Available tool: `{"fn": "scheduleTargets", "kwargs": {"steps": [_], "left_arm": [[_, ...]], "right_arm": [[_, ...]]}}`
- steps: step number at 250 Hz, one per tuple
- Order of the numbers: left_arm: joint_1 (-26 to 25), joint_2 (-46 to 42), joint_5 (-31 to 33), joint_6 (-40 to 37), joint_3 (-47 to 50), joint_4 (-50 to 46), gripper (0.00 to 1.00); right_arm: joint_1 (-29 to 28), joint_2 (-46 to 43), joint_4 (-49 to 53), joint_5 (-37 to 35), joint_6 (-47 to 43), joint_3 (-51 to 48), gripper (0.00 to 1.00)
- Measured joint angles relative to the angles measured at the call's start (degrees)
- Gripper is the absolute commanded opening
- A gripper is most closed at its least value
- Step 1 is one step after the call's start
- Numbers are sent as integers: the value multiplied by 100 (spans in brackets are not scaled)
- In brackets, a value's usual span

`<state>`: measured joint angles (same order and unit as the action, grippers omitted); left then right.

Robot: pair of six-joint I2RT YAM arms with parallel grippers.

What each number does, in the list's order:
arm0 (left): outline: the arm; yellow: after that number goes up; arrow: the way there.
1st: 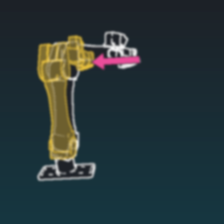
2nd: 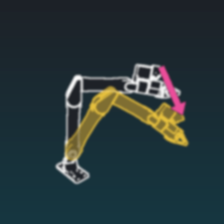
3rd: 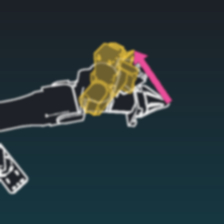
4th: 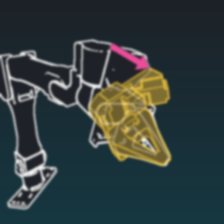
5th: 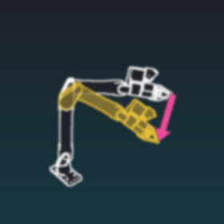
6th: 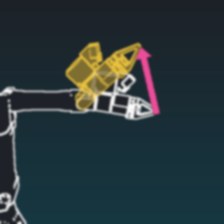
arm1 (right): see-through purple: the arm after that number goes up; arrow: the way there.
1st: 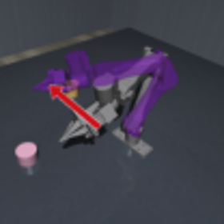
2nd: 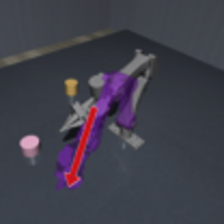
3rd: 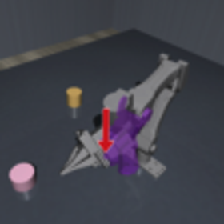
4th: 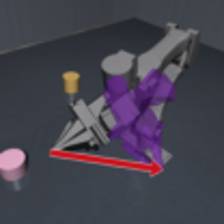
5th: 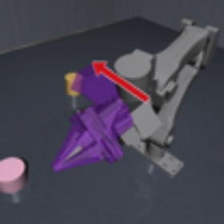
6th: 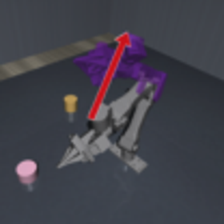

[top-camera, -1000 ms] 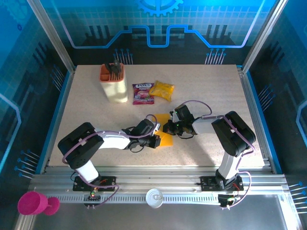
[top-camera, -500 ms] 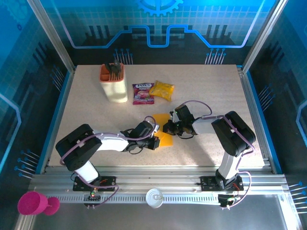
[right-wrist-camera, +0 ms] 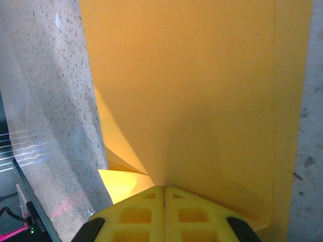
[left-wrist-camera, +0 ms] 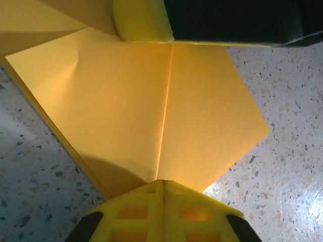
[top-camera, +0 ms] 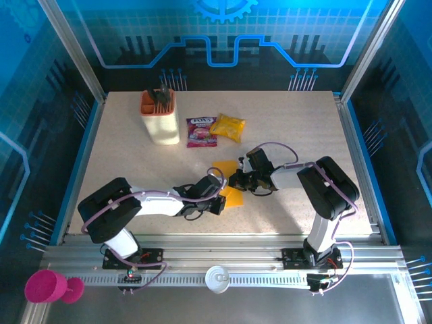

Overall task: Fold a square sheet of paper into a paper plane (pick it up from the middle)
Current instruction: Fold the triangle a second time at the center of the table.

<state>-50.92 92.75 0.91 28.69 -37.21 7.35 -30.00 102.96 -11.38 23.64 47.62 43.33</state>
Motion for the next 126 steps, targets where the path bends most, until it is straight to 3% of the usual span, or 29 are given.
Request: {"fn": "scheduleTargets", "kwargs": {"steps": [126], "left_arm": [[-175, -332, 131, 426, 461, 256, 0]], "right_arm": [[11, 31, -118, 214, 42, -61, 0]]}}
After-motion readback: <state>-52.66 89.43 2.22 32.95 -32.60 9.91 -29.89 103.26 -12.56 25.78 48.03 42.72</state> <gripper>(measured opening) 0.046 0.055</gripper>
